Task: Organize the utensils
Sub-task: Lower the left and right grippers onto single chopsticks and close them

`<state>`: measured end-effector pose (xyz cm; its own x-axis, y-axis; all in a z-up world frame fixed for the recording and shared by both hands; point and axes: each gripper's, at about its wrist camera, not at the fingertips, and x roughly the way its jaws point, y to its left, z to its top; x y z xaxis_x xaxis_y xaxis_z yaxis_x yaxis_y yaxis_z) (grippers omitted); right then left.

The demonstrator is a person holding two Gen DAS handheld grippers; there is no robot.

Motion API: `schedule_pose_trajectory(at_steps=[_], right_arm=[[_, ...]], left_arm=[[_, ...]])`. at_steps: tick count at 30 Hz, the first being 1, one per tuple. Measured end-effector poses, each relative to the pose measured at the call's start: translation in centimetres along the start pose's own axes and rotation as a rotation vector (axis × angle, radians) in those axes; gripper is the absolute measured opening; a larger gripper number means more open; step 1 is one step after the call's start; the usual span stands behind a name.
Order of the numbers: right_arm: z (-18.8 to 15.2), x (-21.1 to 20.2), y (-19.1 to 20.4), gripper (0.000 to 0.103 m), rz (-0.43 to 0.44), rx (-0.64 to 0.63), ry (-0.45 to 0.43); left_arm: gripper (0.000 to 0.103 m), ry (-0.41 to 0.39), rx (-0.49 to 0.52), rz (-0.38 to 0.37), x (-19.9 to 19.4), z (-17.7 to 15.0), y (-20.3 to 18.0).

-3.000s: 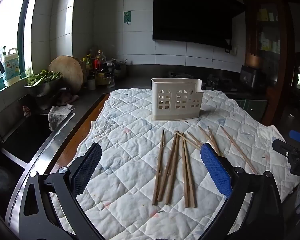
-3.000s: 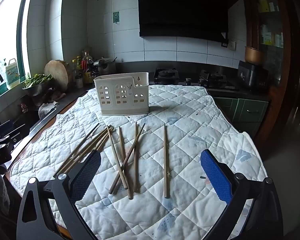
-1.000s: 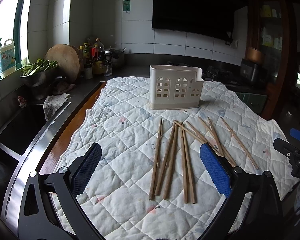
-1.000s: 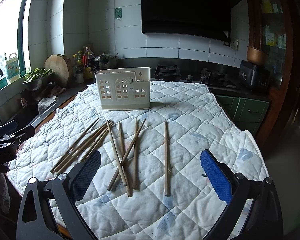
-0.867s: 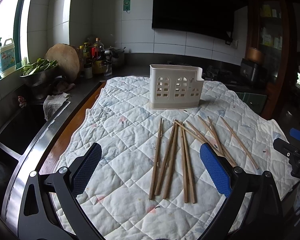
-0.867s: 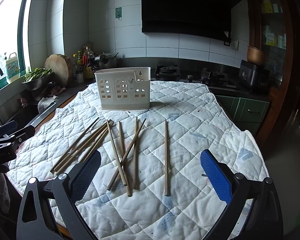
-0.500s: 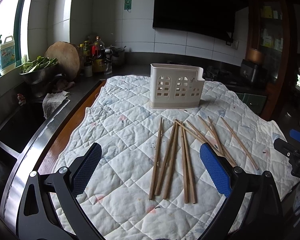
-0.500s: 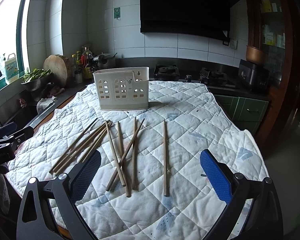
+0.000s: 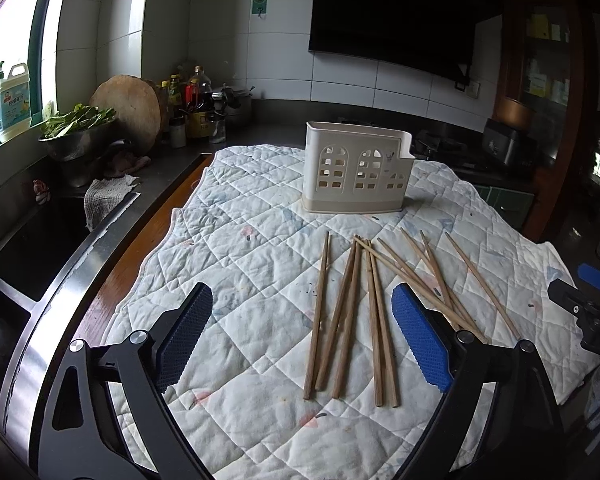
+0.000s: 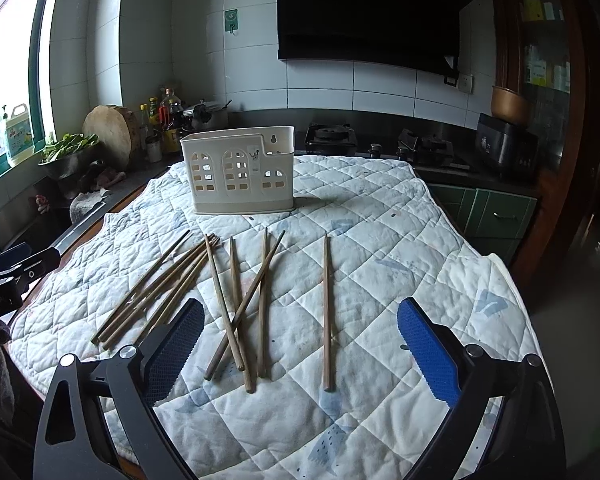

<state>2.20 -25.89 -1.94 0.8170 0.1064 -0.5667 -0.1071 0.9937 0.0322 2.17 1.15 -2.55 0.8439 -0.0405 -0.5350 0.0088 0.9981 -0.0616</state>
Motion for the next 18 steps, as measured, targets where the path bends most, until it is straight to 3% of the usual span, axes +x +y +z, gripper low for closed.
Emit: schedule_pose_trajectory(at_steps=[13,18], right_arm=[[-0.7,0.7,-0.6,0.077,-0.002,-0.010,0.033],[-1.2,1.6,-0.9,0.068,0.009,-0.003,0.064]], left_arm=[[0.070,0.027,0.017,-0.033,0.8,-0.3,0.6],[0.053,0.073,0.015,-0.063,1.9,-0.9,1.1]])
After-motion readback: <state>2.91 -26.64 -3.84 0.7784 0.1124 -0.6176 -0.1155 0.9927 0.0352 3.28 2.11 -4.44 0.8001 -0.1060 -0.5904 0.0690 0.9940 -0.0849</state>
